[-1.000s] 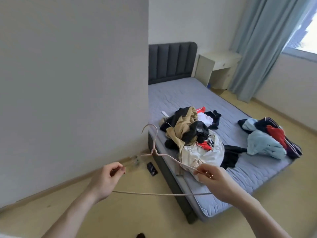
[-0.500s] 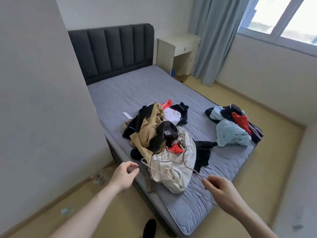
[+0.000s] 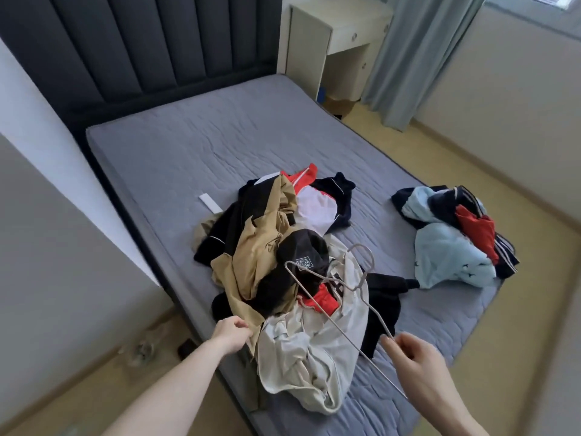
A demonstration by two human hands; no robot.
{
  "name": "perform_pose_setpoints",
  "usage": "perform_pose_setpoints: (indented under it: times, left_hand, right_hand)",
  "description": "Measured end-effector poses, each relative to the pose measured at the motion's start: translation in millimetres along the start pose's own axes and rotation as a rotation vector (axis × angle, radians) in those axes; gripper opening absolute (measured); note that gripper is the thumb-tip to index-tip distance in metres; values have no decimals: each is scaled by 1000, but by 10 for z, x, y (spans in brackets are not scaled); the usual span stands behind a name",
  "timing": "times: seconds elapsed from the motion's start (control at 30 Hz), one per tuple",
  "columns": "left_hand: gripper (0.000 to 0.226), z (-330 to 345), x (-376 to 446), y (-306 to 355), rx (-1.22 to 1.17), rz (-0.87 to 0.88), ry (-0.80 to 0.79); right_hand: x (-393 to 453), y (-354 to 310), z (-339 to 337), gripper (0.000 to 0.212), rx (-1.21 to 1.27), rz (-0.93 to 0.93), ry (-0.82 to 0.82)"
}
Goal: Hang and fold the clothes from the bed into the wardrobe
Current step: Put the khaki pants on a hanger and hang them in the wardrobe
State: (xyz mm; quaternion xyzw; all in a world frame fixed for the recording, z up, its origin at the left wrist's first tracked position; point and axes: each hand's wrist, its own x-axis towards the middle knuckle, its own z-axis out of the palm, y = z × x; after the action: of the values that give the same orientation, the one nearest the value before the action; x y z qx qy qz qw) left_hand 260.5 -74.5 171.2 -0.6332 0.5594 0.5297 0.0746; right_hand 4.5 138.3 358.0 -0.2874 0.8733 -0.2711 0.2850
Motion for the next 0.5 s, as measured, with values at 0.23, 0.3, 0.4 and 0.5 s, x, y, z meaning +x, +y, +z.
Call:
perform_pose_setpoints:
  times: [0.23,0.3,0.4,0.5]
  left_hand:
    - [25,340,1019,-156,-239,-135,-35]
    - [27,443,1234,-247,-313,-169,-58]
    - [24,557,1412,-315,-461,-183,-25]
    - [9,497,1337,-186,-572,-151,132]
  right_hand:
    - [748,158,574,42,-2,32,5]
    - [880,204,700,43,28,48,9]
    - [1006,237,820,45,61,79,8]
    - [1037,214,846,45,75,104,-4]
